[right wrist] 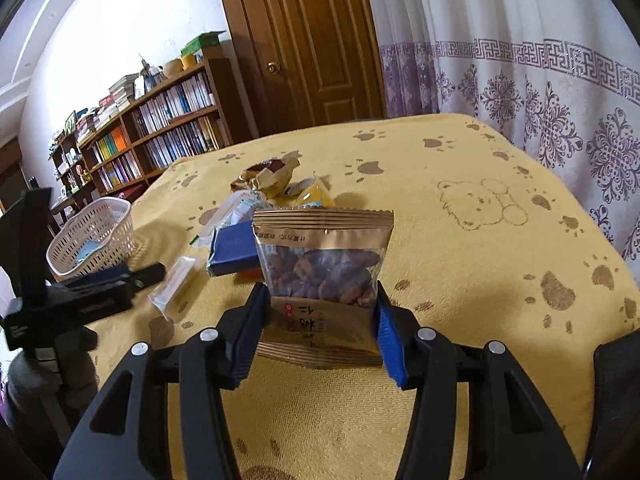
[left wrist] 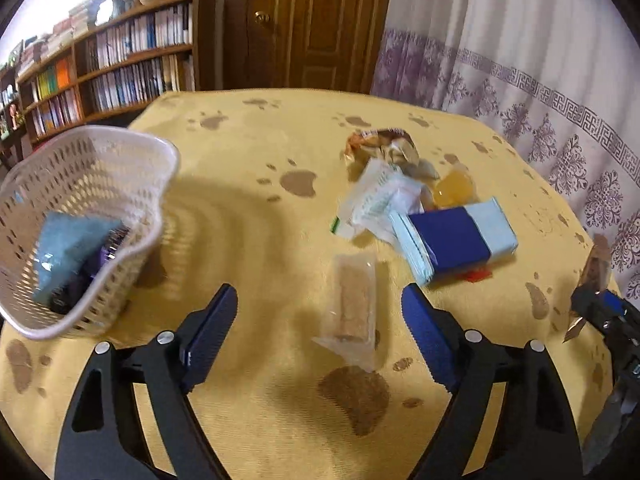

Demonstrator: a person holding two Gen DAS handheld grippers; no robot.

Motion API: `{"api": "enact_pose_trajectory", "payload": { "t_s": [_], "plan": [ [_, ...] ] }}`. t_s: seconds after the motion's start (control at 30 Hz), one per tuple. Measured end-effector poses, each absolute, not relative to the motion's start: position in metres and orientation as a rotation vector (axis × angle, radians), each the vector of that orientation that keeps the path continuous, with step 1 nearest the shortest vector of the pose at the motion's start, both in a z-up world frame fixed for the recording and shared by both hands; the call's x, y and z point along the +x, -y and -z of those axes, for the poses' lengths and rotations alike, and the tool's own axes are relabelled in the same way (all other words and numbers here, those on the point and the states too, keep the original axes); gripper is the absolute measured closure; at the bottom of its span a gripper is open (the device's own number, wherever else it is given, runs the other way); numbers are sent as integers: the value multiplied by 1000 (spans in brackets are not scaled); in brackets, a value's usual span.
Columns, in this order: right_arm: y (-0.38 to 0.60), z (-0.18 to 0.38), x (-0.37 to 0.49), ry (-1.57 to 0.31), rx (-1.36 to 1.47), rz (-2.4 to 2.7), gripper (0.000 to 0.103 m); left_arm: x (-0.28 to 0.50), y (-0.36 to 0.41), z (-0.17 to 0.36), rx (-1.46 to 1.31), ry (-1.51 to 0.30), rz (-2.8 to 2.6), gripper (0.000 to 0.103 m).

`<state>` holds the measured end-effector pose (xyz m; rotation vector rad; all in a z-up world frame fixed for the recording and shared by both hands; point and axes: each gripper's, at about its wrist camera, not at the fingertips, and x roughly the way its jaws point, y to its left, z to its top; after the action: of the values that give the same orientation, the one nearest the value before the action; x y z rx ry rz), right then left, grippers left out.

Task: Organize snacks
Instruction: 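Grasp the clear cereal-bar bag with the left tool while the right tool grasps the brown nut bag, then carry the cereal-bar bag to the basket with the left tool and release it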

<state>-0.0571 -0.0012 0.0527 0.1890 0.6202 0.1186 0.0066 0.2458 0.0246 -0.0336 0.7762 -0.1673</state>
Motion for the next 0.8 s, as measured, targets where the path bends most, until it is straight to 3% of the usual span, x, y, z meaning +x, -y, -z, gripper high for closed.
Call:
{"api": "enact_pose_trajectory", "payload": {
  "t_s": [0.2, 0.43, 0.53, 0.6, 0.67, 0.8],
  "plan": [
    [7, -49, -62, -609, 201, -133, 51, 17, -234, -7, -17, -844, 143, 41],
    [12, -57, -66, -585, 231, -143, 51, 25, -232, -3, -23, -861, 125, 43],
    [9, -60, -70, -571, 228, -154, 51, 28, -229, -3, -18, -861, 111, 52],
    [8, -61, -71, -569, 226, -155, 51, 27, -229, -3, -16, -855, 104, 68],
    [7, -60, -72, -573, 226, -155, 51, 25, -232, -5, -37, -848, 115, 75],
    [1, -58, -74, -582, 215, -166, 51, 16, -244, -11, -87, -815, 108, 75]
  ]
}}
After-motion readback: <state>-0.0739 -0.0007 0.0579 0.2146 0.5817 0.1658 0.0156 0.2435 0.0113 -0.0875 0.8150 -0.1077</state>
